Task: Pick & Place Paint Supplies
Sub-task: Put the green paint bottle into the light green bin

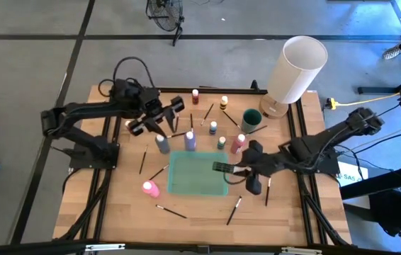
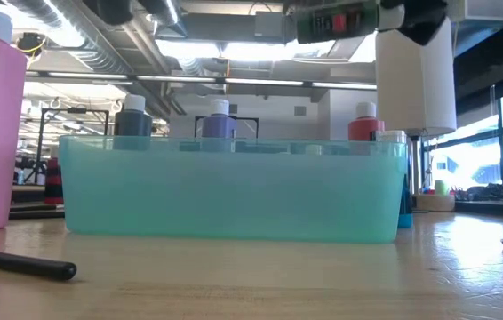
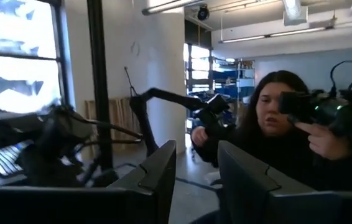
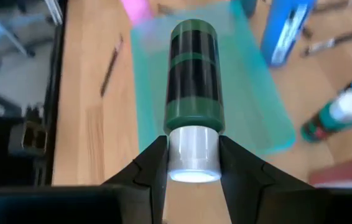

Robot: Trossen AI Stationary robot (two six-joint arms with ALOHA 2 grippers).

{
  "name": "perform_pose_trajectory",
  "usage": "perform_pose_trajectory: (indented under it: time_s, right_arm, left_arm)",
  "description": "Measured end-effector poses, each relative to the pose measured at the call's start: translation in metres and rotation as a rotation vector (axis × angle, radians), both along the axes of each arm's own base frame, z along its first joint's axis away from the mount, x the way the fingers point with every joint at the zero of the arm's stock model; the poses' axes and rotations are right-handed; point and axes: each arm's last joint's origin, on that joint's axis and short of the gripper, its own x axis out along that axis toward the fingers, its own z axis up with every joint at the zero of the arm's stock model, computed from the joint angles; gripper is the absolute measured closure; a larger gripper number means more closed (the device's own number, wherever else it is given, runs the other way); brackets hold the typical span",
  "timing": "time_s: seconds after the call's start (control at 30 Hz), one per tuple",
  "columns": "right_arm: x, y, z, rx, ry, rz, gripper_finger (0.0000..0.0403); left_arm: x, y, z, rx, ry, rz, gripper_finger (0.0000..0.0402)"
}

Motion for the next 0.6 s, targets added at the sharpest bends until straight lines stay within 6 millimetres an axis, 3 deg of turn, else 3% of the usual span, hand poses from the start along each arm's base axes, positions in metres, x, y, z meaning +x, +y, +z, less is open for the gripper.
perform_pose_trajectory:
  time_s: [0.17, 0.3, 0.43, 0.6]
  right_arm:
    - [0.014, -0.006, 0.008, 0.043, 0.095, 0.085, 0.0286]
    - [0.025, -0.013, 0.012, 0.039, 0.231, 0.084, 0.0286]
    - [0.039, -0.020, 0.016, -0.015, 0.350, 0.071, 0.0286]
    - [0.064, -0.021, 0.020, -0.060, 0.474, 0.130, 0.0286]
  left_arm:
    - [0.002, -0.006, -0.007, -0.053, 0.166, 0.047, 0.0330]
    - [-0.005, -0.008, -0.015, -0.076, 0.270, 0.254, 0.0366]
    - [-0.031, -0.012, -0.014, 0.021, 0.296, 0.560, 0.0397]
    - [-0.070, -0.026, -0.003, 0.150, 0.280, 0.880, 0.0397]
